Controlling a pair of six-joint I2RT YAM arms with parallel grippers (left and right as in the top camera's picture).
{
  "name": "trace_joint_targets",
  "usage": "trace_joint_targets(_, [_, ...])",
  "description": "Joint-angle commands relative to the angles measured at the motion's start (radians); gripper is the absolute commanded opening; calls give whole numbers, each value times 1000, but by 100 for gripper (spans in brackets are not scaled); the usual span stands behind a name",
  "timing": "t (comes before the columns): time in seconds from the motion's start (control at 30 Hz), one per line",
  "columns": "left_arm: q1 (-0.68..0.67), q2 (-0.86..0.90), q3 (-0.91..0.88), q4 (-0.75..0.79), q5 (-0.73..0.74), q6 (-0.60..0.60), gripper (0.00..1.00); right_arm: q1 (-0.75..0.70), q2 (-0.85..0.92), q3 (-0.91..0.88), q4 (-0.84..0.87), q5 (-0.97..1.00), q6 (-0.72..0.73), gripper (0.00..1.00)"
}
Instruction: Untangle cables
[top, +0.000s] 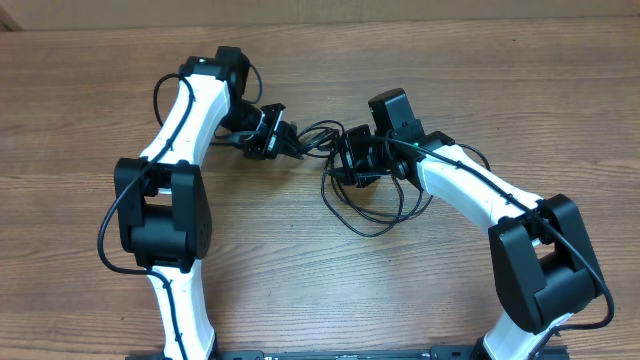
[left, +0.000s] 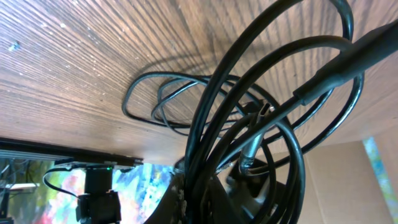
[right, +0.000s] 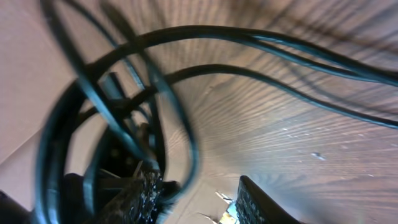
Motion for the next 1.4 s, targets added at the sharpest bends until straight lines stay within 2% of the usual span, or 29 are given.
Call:
trace_joint_targets(0.0, [-7,0,3,-15,2,3,4,0,-10,5,18,18,16,43])
trace_joint_targets(0.33, [-7,0,3,-56,60,119,5,0,-10,5,30,116,31,42])
trace_joint_targets(0.9, [-25,0,3,-100,106,183,4,33,-10,5,113,172,34,42])
trace_joint_targets(0.97, [-26,0,3,-100,107,185,5,33,-10,5,121,172,34,32])
trace_joint_targets(1.0, [-26,0,3,-100,107,185,5,33,-10,5,119,172,33,20])
trace_joint_targets(1.07, [-26,0,3,-99,106,185,4,33,-10,5,99,171,33,6])
trace_joint_targets(1.2, [-26,0,3,-91,91,185,4,33,-10,5,29,171,31,4])
trace_joint_targets(1.3, [-26,0,3,-64,7,185,4,33,-10,5,-14,171,29,4])
trace_joint_targets(1.37, [-26,0,3,-45,-80,195,13,33,-10,5,-32,171,21,4])
